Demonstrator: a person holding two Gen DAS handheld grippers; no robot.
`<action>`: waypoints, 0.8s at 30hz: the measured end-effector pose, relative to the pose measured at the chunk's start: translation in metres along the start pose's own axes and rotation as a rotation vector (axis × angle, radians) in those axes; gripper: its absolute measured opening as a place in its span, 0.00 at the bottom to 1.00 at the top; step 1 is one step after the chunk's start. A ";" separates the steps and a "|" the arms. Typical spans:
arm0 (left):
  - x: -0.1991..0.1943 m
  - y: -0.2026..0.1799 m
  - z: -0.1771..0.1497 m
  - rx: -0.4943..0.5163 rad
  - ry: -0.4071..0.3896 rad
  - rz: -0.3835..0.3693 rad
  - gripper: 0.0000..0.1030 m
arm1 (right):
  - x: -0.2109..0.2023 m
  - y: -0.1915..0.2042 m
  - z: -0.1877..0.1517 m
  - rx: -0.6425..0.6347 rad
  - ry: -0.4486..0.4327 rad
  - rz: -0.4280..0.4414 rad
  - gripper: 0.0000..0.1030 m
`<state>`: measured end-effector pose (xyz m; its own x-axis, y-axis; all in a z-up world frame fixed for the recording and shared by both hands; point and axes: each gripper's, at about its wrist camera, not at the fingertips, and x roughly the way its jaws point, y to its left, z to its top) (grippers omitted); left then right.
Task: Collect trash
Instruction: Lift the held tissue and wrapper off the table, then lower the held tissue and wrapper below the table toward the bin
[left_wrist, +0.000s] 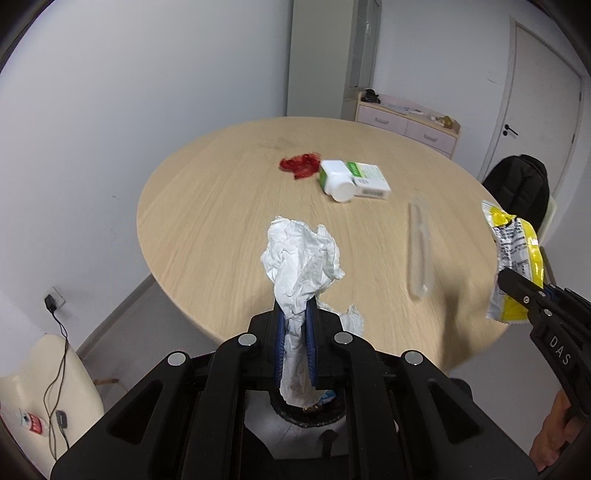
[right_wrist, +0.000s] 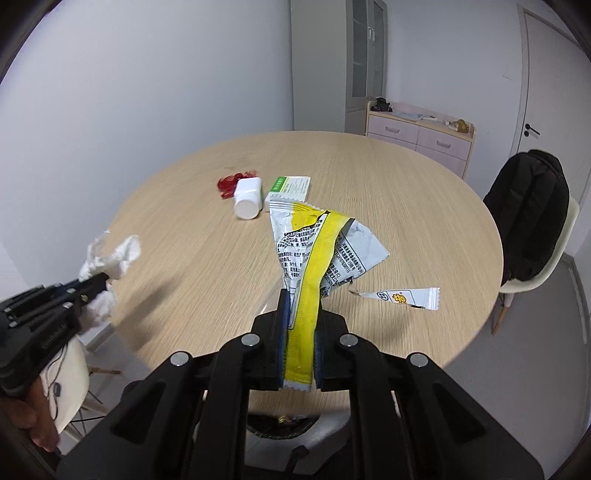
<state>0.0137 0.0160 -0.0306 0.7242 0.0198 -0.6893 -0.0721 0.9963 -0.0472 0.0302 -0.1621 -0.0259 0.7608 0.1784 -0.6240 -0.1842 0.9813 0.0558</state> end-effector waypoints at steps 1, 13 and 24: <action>-0.003 0.000 -0.005 -0.002 -0.002 -0.004 0.09 | -0.004 0.002 -0.004 -0.005 -0.004 0.000 0.10; -0.039 0.003 -0.059 -0.011 -0.025 -0.039 0.09 | -0.042 0.019 -0.048 -0.025 -0.008 0.042 0.10; -0.046 0.012 -0.102 -0.013 -0.007 -0.033 0.09 | -0.055 0.017 -0.090 -0.013 0.005 0.039 0.10</action>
<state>-0.0903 0.0186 -0.0727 0.7311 -0.0124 -0.6821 -0.0570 0.9952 -0.0792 -0.0709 -0.1621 -0.0604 0.7494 0.2165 -0.6257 -0.2222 0.9725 0.0704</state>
